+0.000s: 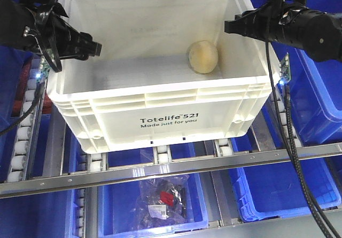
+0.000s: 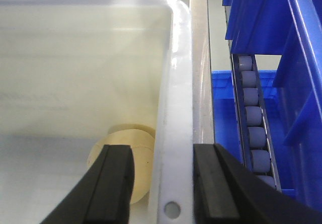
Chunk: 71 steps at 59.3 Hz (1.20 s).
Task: Place moving items into box and shelve
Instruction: 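Open the left gripper and pull it back from the crate rim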
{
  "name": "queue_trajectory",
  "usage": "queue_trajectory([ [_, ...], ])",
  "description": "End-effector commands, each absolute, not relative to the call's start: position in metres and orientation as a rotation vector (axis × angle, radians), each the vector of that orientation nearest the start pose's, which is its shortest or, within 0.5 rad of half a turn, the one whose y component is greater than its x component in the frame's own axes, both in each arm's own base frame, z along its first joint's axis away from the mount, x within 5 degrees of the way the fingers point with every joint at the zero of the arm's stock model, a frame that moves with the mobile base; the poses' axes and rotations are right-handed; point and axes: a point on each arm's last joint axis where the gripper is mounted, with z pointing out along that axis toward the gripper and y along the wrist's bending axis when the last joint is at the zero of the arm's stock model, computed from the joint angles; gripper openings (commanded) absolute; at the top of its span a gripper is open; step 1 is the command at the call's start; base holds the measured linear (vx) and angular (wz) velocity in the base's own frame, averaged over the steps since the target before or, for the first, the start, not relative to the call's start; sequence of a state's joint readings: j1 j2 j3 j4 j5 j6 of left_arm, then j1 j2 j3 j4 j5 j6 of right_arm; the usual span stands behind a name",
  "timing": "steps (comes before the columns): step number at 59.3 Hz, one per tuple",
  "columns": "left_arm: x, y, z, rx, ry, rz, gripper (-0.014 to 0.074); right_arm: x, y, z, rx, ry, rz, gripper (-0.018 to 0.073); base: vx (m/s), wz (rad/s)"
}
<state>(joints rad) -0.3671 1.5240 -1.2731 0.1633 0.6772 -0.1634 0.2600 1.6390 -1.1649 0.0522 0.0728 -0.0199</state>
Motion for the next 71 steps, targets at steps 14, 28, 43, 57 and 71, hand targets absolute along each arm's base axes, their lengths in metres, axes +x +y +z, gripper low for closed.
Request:
queue_trajectory([
  [14, 0.314, -0.121, 0.355, 0.497, 2.129, -0.105, 0.0706, 0.362, 0.103, 0.311, -0.244, 1.931, 0.204, 0.0295, 0.0, 0.0],
  [28, 0.309, -0.122, 0.361, 0.429, 1.983, -0.19, 0.0719, 0.362, 0.103, 0.311, -0.245, 1.932, 0.204, 0.0295, 0.0, 0.0],
  [43, 0.293, -0.117, 0.361, 0.392, 1.773, -0.226, 0.0716, 0.362, 0.103, 0.311, -0.245, 1.932, 0.204, 0.0295, 0.0, 0.0],
  [57, 0.27, -0.108, 0.358, 0.384, 1.726, -0.233, 0.0712, 0.362, 0.103, 0.311, -0.245, 1.932, 0.204, 0.0295, 0.0, 0.0],
  [71, 0.262, -0.099, 0.319, 0.379, 1.775, -0.217, 0.0704, 0.362, 0.103, 0.311, -0.245, 1.932, 0.204, 0.0295, 0.0, 0.0],
])
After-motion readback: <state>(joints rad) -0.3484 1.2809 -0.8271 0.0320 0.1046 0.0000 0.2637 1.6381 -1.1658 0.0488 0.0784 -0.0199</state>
